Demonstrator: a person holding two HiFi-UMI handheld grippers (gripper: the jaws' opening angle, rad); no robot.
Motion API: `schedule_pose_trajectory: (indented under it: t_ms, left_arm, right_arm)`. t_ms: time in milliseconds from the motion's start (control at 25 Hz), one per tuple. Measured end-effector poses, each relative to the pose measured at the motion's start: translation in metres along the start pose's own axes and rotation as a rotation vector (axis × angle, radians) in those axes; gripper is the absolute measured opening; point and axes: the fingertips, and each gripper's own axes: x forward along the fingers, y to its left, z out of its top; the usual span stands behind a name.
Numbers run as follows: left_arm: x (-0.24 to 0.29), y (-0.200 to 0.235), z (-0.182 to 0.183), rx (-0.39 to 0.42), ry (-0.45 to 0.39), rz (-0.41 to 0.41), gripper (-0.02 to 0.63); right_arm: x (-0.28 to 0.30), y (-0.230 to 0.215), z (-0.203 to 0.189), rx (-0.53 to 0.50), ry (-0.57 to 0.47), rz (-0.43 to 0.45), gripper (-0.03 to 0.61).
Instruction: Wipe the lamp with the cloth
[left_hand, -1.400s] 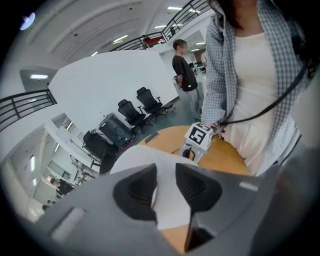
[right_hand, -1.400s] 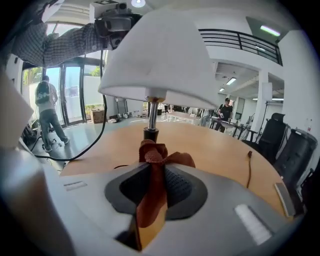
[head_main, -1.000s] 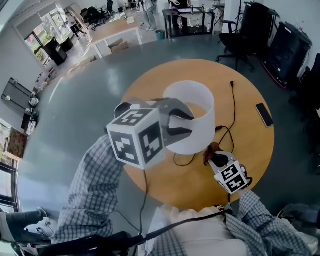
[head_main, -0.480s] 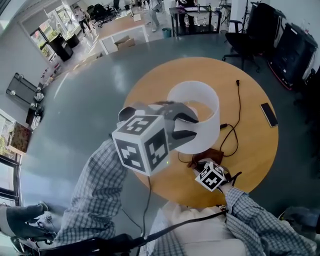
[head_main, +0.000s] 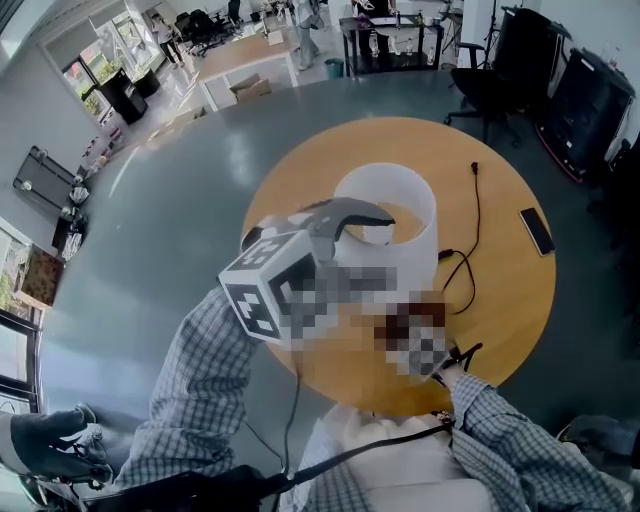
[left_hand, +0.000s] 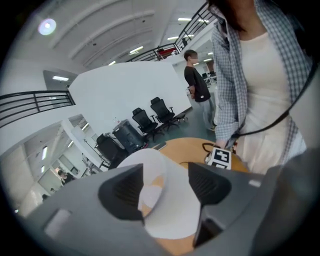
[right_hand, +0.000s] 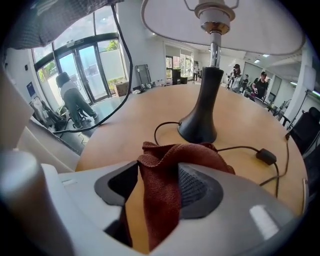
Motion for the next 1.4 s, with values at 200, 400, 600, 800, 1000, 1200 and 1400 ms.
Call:
schedule_pose_trajectory:
  t_ms: [200,400,600,800,1000,1200,1400]
  left_arm:
    - [-0.011,0.004,0.001,-0.06,-0.066,0.078,0.296]
    - [-0.047,0.016,-0.003,-0.171,-0.192,0.248,0.301]
    - [-0.077,0.006,-0.045,-0.45,-0.278,0.417,0.274]
    - [-0.06,-0.035,-0.085,-0.642,-0.298,0.461,0.078]
    - [-0.005,-0.095,-0.115,-0.746,-0.286,0.404,0.006]
    - [0.04,-0.137,-0.12,-0.896,-0.348,0.344,0.005]
    - [0.073,-0.166,-0.127,-0.995,-0.321,0.284,0.005]
  right_arm:
    - [-0.001,-0.004,-0.004,0.015,-0.023,0.001,0.262]
    - [-0.014,-0.011,0.0,0.073,-0.098,-0.026,0.264]
    - [-0.036,-0.021,0.004,0.157,-0.194,-0.041,0.259]
    - [-0.064,-0.038,0.008,0.239,-0.308,-0.153,0.145]
    - [-0.084,-0.038,0.012,0.323,-0.391,-0.192,0.061]
    - [-0.088,-0.027,0.017,0.372,-0.441,-0.149,0.006]
    - [-0.082,-0.014,0.014,0.382,-0.441,-0.116,0.006]
